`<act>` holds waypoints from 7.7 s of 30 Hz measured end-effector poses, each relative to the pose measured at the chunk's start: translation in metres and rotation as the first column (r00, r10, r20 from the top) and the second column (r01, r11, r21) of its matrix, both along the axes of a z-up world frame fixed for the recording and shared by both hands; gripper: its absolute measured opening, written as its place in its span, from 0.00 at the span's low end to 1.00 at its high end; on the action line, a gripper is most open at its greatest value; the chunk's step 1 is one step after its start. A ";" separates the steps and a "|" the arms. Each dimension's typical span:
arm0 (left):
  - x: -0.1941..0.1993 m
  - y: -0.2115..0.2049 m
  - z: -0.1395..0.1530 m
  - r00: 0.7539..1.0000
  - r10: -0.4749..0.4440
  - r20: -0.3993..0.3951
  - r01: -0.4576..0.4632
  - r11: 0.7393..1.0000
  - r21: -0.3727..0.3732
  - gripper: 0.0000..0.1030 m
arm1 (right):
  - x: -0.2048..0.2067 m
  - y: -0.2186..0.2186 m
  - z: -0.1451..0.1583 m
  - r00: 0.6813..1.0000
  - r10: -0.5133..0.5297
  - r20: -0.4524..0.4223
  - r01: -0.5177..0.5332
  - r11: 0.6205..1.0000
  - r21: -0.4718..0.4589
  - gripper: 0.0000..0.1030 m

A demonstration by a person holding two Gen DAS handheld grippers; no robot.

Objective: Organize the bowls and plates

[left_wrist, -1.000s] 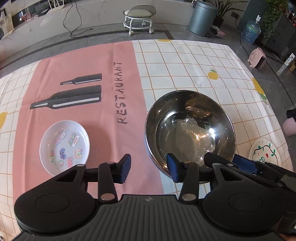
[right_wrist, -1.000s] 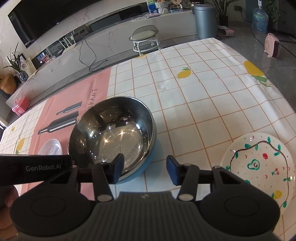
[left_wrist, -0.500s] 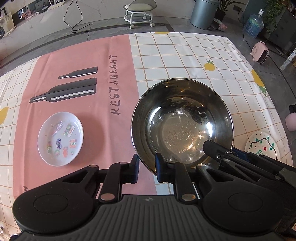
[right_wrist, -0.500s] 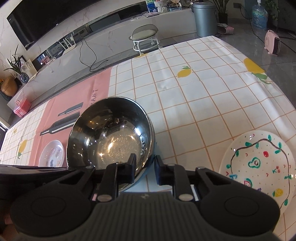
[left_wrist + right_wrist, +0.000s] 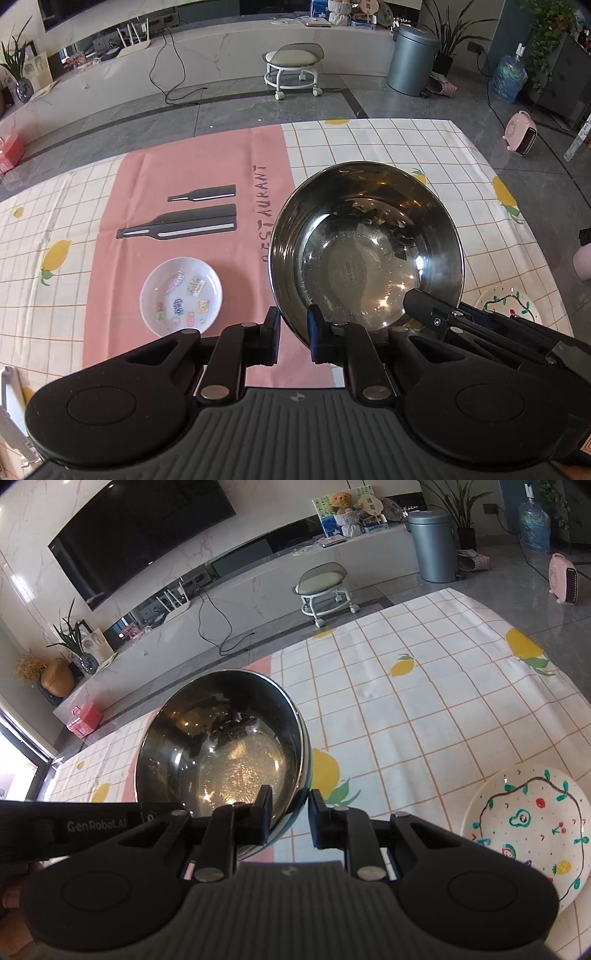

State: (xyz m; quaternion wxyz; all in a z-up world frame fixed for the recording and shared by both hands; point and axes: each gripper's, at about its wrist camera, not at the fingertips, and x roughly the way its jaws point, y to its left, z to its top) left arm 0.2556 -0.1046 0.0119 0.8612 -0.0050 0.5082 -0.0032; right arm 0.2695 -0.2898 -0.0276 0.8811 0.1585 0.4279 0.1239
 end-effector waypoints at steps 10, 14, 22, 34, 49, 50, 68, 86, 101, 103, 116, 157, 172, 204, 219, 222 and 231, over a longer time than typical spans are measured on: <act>-0.044 0.045 0.030 0.998 0.057 -0.006 -0.057 0.997 -0.047 0.16 | -0.036 0.025 0.028 0.992 0.112 0.056 -0.116 0.990 0.079 0.18; -0.064 0.062 0.038 0.997 0.079 0.000 -0.079 0.996 -0.040 0.17 | -0.054 0.042 0.041 0.985 0.148 0.088 -0.154 0.985 0.078 0.18; -0.108 0.103 0.056 0.992 0.128 -0.006 -0.128 0.991 -0.049 0.17 | -0.099 0.083 0.064 0.964 0.225 0.143 -0.236 0.969 0.065 0.18; -0.164 0.148 0.055 0.986 0.163 -0.037 -0.165 0.983 -0.076 0.17 | -0.138 0.122 0.070 0.915 0.380 0.135 -0.390 0.920 0.050 0.18; -0.186 0.169 0.014 0.984 0.137 -0.116 -0.150 0.982 -0.113 0.18 | -0.156 0.147 0.044 0.865 0.498 0.061 -0.497 0.867 -0.026 0.19; -0.186 0.169 0.009 0.983 0.136 -0.125 -0.151 0.982 -0.117 0.19 | -0.156 0.147 0.041 0.864 0.501 0.049 -0.501 0.865 -0.027 0.19; -0.181 0.179 -0.034 0.968 0.128 -0.214 -0.146 0.987 -0.072 0.20 | -0.151 0.166 0.005 0.843 0.535 -0.056 -0.538 0.839 -0.080 0.19; -0.168 0.183 -0.035 0.984 0.126 -0.127 -0.137 0.987 -0.081 0.46 | -0.144 0.168 -0.001 0.881 0.472 0.045 -0.470 0.882 -0.048 0.21; -0.150 0.186 -0.053 0.979 0.154 -0.131 -0.153 0.988 0.023 0.50 | -0.131 0.179 -0.026 0.892 0.451 -0.027 -0.452 0.888 -0.080 0.21; -0.148 0.190 -0.059 0.973 0.175 -0.150 -0.173 0.984 0.031 0.52 | -0.130 0.178 -0.027 0.893 0.448 -0.032 -0.449 0.891 -0.070 0.22; -0.144 0.197 -0.059 0.965 0.212 -0.152 -0.212 0.977 0.012 0.60 | -0.132 0.177 -0.027 0.886 0.463 -0.019 -0.463 0.883 -0.080 0.27; -0.129 0.064 0.046 0.992 -0.026 0.123 0.029 0.999 -0.024 0.60 | -0.132 0.020 0.022 0.990 0.075 0.120 -0.070 0.997 -0.045 0.34; -0.085 -0.044 -0.012 0.945 -0.306 -0.118 0.286 0.945 -0.160 0.60 | -0.115 -0.102 -0.022 0.953 -0.289 -0.089 0.284 0.957 -0.060 0.35; -0.046 -0.085 -0.101 0.920 -0.247 -0.304 0.194 0.961 -0.195 0.49 | -0.099 -0.083 -0.058 0.971 -0.095 -0.218 0.079 0.994 -0.080 0.24; -0.051 -0.056 -0.096 0.920 -0.209 -0.333 0.163 0.973 -0.161 0.10 | -0.099 -0.071 -0.054 0.982 -0.024 -0.189 0.019 0.999 -0.027 0.24; -0.052 -0.050 -0.095 0.923 -0.213 -0.320 0.174 0.974 -0.145 0.21 | -0.099 -0.067 -0.053 0.984 -0.005 -0.179 0.006 1.000 0.007 0.24; -0.054 -0.052 -0.096 0.928 -0.230 -0.295 0.205 0.972 -0.112 0.27 | -0.096 -0.054 -0.058 0.978 0.024 -0.206 -0.025 1.000 -0.001 0.35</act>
